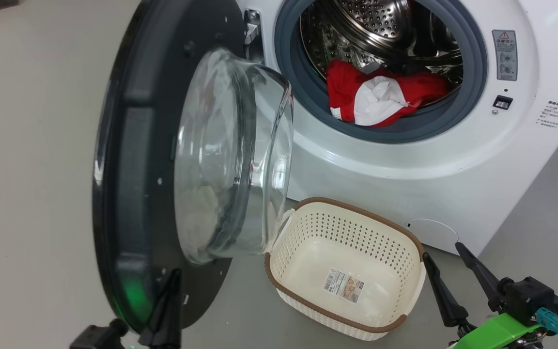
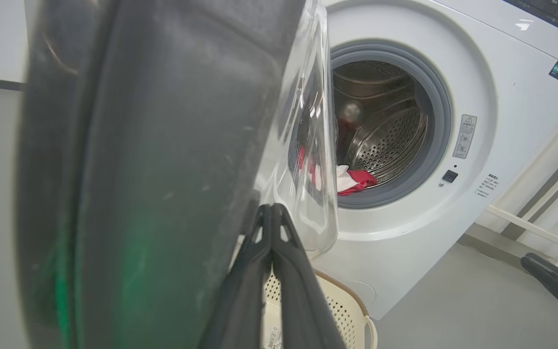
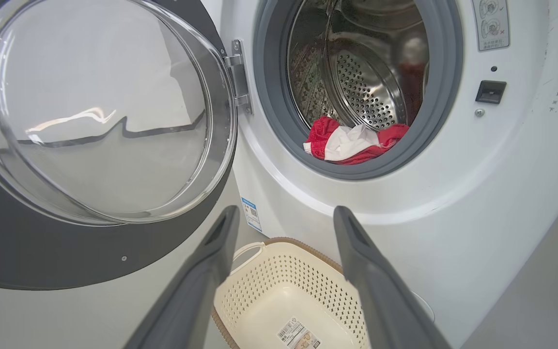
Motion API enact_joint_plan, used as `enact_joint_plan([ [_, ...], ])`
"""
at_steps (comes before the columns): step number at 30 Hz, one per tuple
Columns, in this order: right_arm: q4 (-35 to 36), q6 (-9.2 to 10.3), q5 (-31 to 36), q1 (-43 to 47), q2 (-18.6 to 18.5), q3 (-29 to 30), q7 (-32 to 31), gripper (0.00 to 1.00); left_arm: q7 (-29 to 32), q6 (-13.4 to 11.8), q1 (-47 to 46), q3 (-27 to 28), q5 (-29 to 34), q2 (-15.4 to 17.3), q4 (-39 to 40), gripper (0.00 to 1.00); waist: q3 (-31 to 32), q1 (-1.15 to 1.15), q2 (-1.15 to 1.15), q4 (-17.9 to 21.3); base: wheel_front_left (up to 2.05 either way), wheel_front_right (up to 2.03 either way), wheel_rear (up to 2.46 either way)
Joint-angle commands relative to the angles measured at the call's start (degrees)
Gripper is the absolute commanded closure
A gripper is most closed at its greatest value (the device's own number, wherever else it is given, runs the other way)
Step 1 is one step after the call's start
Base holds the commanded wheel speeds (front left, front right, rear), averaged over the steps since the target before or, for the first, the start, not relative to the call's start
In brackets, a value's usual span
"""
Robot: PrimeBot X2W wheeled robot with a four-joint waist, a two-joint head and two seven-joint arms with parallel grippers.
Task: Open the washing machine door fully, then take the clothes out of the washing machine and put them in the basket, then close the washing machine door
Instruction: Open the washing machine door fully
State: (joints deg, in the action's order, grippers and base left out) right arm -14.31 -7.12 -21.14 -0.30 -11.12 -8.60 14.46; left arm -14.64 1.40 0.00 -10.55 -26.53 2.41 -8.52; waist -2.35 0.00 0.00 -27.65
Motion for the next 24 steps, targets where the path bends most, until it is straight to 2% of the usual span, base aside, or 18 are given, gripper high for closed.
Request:
enact_joint_plan([
  [1, 1.6, -0.36, 0.2, -1.7, -1.1, -1.4, 0.5, 0.00, -0.4, -0.3, -1.3, 4.1, 0.6, 0.5, 0.5, 1.00, -0.1, 0.00, 0.00, 0.0, 0.00, 0.00, 0.00],
  [24, 1.9, -0.36, 0.4, -3.4, -3.1, -2.3, 0.5, 0.00, -0.4, 3.5, -12.8, 24.2, 6.2, 1.7, -10.1, 1.00, -4.5, 0.00, 0.00, 0.7, 0.00, 0.00, 0.00],
])
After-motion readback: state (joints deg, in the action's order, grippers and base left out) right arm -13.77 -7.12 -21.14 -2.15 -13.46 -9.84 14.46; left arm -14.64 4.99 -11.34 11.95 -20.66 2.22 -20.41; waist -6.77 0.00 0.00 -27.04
